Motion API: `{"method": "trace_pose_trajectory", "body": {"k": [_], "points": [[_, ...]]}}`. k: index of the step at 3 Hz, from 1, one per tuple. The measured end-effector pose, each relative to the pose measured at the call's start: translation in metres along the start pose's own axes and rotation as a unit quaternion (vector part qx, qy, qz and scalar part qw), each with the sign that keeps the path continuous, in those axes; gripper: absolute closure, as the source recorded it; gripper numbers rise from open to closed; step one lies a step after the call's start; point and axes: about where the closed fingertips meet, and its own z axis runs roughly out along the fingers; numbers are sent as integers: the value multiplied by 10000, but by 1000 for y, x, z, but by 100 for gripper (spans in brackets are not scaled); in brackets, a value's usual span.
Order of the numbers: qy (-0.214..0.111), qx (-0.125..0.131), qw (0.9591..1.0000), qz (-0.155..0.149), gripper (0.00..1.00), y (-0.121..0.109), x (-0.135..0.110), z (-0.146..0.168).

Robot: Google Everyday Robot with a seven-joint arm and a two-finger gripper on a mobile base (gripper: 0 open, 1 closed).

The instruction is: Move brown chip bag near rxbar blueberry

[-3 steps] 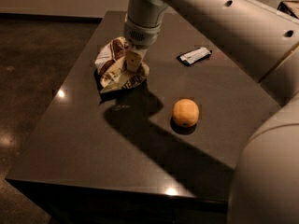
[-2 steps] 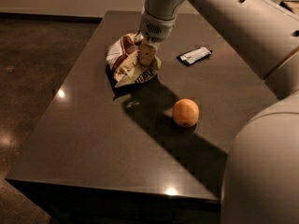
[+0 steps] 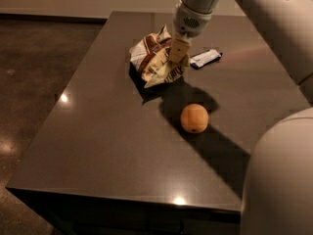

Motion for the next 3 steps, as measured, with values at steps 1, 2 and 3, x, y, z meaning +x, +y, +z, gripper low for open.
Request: {"method": "trace_pose_trajectory", "body": {"k": [1, 2, 3], "points": [[4, 32, 10000, 45, 100, -7, 17, -7], [72, 61, 9999, 122, 86, -13, 22, -10], [129, 71, 9998, 113, 62, -16, 16, -10]]}}
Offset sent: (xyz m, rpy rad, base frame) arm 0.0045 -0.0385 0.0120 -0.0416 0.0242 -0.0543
